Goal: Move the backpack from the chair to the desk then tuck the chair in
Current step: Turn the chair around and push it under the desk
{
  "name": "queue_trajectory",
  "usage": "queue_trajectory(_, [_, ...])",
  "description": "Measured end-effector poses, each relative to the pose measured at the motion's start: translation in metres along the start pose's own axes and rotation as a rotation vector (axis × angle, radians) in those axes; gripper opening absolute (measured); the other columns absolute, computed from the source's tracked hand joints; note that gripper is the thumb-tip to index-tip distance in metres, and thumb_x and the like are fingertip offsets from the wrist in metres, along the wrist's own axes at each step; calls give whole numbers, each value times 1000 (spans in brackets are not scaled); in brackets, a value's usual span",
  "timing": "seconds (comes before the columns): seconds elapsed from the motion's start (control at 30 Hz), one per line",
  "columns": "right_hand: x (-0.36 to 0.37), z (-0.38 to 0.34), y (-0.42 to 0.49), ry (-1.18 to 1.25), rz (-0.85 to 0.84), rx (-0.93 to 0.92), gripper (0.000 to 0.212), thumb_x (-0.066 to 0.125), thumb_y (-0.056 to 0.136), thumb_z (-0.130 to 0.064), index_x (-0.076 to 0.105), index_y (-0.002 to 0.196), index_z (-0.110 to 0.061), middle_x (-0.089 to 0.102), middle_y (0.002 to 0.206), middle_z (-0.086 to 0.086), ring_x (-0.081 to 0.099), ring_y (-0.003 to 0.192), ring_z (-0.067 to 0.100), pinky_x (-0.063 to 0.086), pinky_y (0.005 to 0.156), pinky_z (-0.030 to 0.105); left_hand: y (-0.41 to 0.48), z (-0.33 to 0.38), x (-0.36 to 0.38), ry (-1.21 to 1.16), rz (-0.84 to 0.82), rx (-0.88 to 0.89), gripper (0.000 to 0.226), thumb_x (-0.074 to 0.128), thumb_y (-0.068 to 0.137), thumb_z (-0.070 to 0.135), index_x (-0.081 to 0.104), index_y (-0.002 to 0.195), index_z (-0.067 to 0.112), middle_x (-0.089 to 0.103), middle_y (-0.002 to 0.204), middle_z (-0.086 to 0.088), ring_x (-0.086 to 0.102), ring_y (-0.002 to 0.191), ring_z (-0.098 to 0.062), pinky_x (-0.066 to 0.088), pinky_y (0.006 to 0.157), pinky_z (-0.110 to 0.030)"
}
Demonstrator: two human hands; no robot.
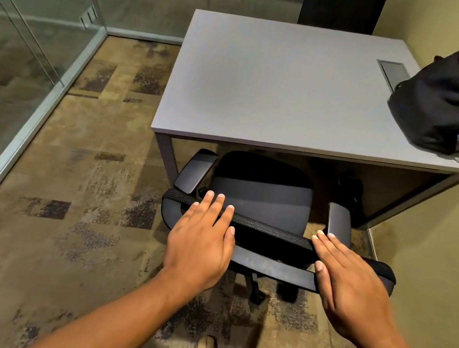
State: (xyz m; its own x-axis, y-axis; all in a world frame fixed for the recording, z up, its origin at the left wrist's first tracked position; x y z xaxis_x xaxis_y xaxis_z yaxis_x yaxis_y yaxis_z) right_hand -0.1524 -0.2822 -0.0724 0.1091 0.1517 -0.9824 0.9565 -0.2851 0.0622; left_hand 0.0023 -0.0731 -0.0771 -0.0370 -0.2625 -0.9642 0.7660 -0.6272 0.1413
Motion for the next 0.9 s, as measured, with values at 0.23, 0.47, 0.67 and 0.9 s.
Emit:
queue_trajectory(0.23, [5,-5,4,28,133,257,55,21,100,-40,47,140,-14,48,146,3,30,142,18,23,114,38,20,9,1,3,2,-27,49,29,98,37,54,135,16,47,146,-7,31,142,-23,24,115,-38])
queue_trajectory(0.47, [4,7,11,2,162,203,51,27,99,-41,51,138,-17,52,141,0,40,137,16,29,109,37,25,15,7,5,-3,-45,50,28,98,38,56,133,16,51,143,-5,32,141,-22,25,115,-38])
queue_trajectory(0.67, [0,22,17,20,212,203,48,30,97,-36,58,132,-18,59,135,-2,48,130,14,33,107,36,28,30,9,-1,1,-51,52,28,96,38,60,129,14,58,137,-5,38,138,-23,20,113,-35])
queue_trajectory(0.9, [0,43,31,3,195,178,48,29,97,-36,57,133,-19,57,136,-2,44,133,13,32,109,36,37,43,13,-8,-2,-93,52,28,96,37,61,128,14,59,135,-5,41,136,-24,18,112,-35])
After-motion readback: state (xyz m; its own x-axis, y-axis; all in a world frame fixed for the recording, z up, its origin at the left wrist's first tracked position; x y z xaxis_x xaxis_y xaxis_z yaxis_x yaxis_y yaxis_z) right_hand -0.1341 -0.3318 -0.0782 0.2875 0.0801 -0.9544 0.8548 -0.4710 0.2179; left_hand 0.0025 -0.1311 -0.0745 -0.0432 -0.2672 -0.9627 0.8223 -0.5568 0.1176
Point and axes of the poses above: each hand's wrist, its own y-axis towards the middle knuckle, its own x-axis out of the palm, z = x × y, the point moved 3 cm from there along y, towards the middle knuckle
